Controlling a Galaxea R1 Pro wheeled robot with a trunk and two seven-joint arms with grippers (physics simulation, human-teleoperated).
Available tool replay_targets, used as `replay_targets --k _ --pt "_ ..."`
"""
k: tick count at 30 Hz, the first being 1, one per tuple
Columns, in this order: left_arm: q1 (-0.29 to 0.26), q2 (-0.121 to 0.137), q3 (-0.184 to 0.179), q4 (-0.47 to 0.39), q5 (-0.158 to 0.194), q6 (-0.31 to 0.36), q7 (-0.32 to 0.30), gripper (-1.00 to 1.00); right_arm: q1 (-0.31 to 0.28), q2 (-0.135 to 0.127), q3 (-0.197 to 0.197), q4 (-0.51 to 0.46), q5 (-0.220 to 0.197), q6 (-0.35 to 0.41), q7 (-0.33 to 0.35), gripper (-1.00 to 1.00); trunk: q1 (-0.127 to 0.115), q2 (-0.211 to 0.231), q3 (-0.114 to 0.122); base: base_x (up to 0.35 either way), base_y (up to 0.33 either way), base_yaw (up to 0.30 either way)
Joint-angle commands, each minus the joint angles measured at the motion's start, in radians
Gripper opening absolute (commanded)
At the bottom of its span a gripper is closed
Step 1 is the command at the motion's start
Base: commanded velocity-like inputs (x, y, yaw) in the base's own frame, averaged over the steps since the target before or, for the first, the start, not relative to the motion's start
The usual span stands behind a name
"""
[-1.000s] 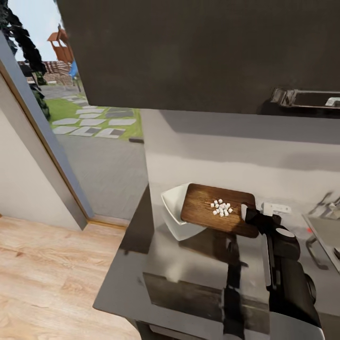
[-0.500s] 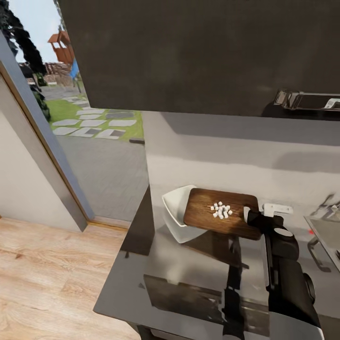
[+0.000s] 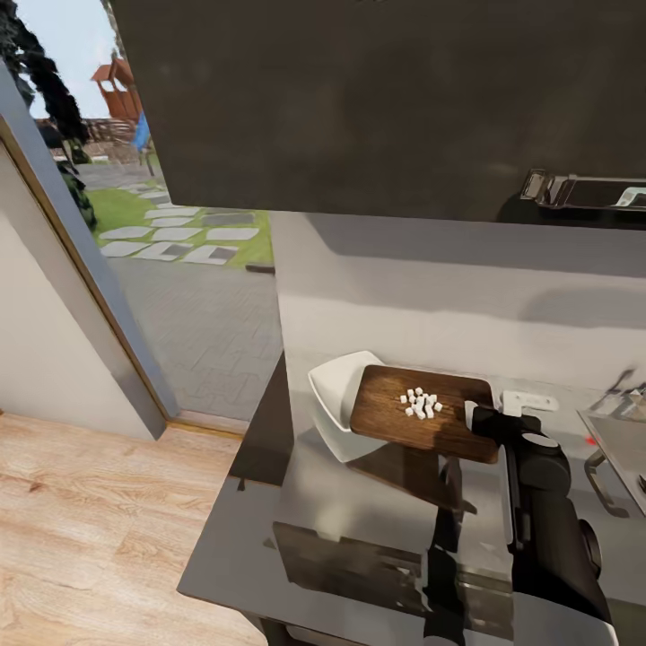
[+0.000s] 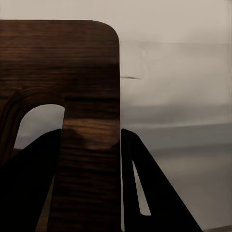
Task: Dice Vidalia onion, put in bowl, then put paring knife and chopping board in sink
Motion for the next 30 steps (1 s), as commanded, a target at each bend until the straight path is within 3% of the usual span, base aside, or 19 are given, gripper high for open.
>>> replay_targets --k 1,30 --pt "0.0 0.001 -0.002 -0.001 0.007 -0.002 0.0 1.0 -0.001 0.002 -0.001 -0.002 0.005 0.005 0.003 -1.0 0.001 -0.002 -0.001 0.0 0.0 0.0" --pt "0.0 0.001 -0.003 0.0 0.007 -0.002 0.0 1.0 -0.001 0.005 0.0 -0.006 0.005 0.035 0.002 -1.0 0.001 -0.002 0.043 0.0 0.0 0.0"
